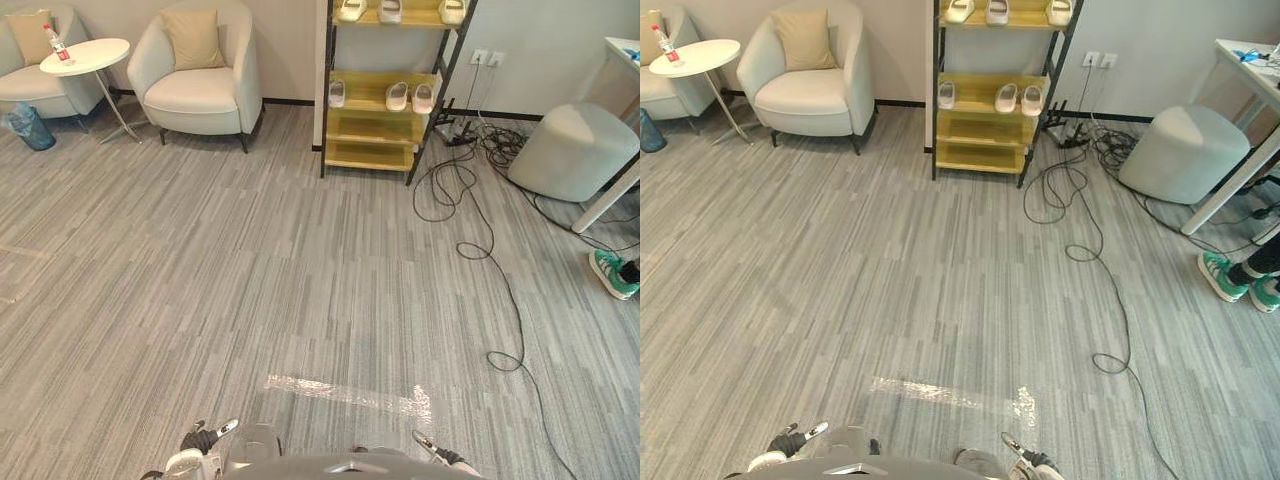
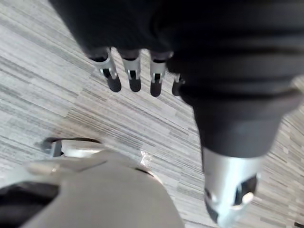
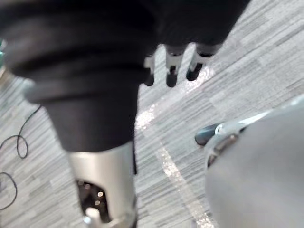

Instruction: Pick up cushions and gather them together orderly.

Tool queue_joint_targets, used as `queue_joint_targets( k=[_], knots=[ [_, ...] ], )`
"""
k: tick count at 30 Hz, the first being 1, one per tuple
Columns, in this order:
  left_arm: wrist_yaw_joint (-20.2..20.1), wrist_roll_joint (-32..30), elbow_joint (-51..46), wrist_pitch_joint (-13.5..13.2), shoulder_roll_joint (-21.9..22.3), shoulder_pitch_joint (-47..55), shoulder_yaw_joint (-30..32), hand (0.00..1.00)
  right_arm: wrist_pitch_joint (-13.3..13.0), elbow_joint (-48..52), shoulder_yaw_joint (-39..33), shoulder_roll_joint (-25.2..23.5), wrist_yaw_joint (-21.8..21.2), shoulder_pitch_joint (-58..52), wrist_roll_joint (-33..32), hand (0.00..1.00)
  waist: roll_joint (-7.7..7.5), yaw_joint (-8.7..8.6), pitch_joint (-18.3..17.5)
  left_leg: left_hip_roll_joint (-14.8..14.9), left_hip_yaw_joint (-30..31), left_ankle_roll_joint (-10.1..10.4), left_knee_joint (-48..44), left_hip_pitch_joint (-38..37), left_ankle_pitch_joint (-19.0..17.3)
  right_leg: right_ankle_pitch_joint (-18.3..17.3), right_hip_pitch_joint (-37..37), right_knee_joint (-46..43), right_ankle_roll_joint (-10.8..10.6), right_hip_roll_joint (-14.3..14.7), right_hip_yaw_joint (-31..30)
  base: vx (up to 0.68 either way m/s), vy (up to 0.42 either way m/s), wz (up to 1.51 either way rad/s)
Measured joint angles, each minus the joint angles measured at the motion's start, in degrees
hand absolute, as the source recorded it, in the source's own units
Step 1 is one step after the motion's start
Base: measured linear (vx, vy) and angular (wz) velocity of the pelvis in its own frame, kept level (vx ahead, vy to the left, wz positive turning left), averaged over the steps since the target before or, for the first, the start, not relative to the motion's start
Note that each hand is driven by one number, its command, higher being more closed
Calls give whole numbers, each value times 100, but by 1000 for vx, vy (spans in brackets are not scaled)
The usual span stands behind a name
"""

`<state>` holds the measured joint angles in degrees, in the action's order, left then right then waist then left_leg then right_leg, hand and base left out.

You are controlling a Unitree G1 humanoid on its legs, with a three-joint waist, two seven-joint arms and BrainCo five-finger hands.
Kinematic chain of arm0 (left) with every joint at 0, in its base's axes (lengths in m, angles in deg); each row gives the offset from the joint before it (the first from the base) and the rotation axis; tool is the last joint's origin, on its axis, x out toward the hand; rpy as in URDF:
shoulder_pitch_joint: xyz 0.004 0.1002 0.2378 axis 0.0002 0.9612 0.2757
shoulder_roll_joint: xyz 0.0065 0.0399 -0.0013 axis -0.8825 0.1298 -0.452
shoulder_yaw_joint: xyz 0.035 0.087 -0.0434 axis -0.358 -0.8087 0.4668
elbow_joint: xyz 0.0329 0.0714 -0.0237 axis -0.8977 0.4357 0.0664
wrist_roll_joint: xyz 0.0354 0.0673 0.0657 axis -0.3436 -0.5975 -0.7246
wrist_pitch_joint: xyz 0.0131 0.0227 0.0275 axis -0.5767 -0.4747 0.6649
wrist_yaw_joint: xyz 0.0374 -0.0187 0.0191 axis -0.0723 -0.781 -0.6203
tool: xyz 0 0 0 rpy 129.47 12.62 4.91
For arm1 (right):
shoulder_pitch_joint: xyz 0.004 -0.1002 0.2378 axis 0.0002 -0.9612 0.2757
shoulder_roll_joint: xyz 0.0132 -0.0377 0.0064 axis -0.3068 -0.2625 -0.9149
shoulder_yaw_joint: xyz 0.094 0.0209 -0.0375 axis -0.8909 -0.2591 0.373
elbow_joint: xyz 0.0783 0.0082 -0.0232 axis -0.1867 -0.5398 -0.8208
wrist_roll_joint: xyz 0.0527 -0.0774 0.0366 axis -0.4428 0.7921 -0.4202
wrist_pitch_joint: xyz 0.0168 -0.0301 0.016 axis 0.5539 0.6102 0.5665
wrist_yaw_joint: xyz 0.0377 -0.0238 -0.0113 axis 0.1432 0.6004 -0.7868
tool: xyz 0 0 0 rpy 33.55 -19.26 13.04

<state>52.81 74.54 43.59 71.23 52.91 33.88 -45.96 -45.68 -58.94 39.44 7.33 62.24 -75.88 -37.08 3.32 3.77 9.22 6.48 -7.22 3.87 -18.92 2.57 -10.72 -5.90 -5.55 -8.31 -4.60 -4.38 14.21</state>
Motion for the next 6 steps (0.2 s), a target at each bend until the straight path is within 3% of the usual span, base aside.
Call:
queue_joint_targets(
  k=[2, 6],
  knots=[
    [-1, -55, 4, -1, -91, -16, -1, 0, 20, 27, 5, -102, -6, -29, 2, 0, -229, 47, -101, -299, -57, -140, 406, -140, 207, 59, 42, 201, -68, -188, -108, 163, 169, 3],
    [0, -100, 5, 4, -75, -24, 12, 0, 20, 105, -158, -223, -5, -28, 8, 0, -249, 80, -66, -543, -71, -162, 517, -377, 219, 84, -177, 332, -63, -398, -215, 112, 125, 2]
  ],
)
